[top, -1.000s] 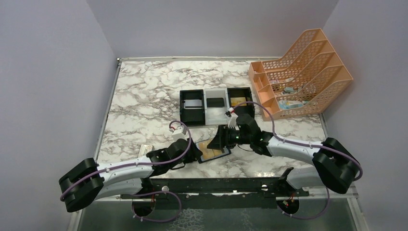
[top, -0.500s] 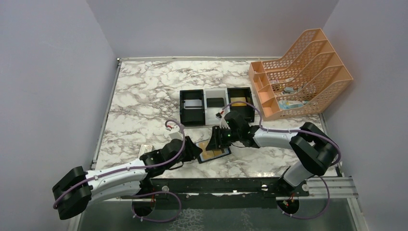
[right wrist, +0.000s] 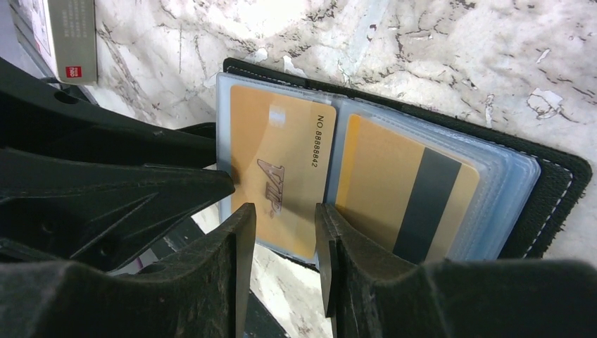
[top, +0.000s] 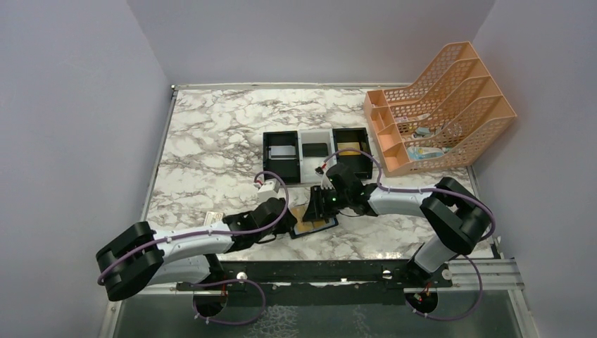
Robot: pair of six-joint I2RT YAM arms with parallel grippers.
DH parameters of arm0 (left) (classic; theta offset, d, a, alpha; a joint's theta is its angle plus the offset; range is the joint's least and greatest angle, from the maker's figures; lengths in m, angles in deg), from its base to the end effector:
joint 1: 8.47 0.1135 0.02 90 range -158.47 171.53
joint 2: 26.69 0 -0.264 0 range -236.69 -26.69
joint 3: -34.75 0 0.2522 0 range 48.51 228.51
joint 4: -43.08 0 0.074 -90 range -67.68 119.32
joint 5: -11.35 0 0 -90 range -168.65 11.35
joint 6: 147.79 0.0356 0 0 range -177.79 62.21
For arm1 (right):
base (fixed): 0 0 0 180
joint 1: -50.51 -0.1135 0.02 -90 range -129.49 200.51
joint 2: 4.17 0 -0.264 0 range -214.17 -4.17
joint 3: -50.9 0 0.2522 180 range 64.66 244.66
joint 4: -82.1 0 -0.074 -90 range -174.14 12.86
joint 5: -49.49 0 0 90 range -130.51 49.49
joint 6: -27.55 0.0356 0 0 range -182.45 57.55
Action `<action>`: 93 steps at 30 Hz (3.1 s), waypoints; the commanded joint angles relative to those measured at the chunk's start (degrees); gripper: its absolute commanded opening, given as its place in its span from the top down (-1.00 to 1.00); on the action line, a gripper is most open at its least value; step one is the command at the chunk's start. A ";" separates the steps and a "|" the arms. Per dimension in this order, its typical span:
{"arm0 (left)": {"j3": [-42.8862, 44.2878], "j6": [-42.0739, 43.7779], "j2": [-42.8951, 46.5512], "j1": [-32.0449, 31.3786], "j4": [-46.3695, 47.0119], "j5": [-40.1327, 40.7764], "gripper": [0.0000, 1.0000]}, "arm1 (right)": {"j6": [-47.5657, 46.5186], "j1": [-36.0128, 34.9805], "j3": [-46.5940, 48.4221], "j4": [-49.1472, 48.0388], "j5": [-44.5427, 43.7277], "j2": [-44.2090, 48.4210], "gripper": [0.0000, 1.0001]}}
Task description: Take the credit cards out of the card holder
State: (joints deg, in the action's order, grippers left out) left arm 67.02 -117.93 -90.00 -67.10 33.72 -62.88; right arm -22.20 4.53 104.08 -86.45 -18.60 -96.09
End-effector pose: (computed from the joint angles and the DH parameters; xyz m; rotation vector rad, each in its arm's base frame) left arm 0.1123 -0.1657 0.1492 -0.1825 2.3626 -0.7736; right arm 0.1948 0.2207 0.1373 -0.3233 2.6818 1.0476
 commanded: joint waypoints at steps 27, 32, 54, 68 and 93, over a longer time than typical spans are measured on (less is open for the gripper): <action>7.44 6.15 -8.09 -0.26 -7.28 5.01 0.70 | -3.59 0.20 4.16 6.80 -4.49 -3.04 0.26; 6.38 6.67 -8.34 -0.26 -4.76 3.21 0.70 | -2.78 0.19 2.49 4.87 -2.21 -2.94 0.38; 5.62 6.30 -4.99 -0.31 -5.84 3.15 0.52 | -1.79 0.19 3.49 8.24 -6.15 0.74 0.39; 10.75 10.24 -4.00 -0.30 -4.28 -0.15 0.42 | -1.63 0.24 3.79 8.93 -7.63 2.60 0.39; 9.32 7.43 -13.47 -0.26 -2.63 1.18 0.68 | 2.66 0.19 3.47 10.19 -11.53 1.36 0.39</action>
State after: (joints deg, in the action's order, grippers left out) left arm 76.63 -109.29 -103.44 -67.10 32.71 -63.53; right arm -20.30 4.79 107.44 -77.42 -28.26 -93.47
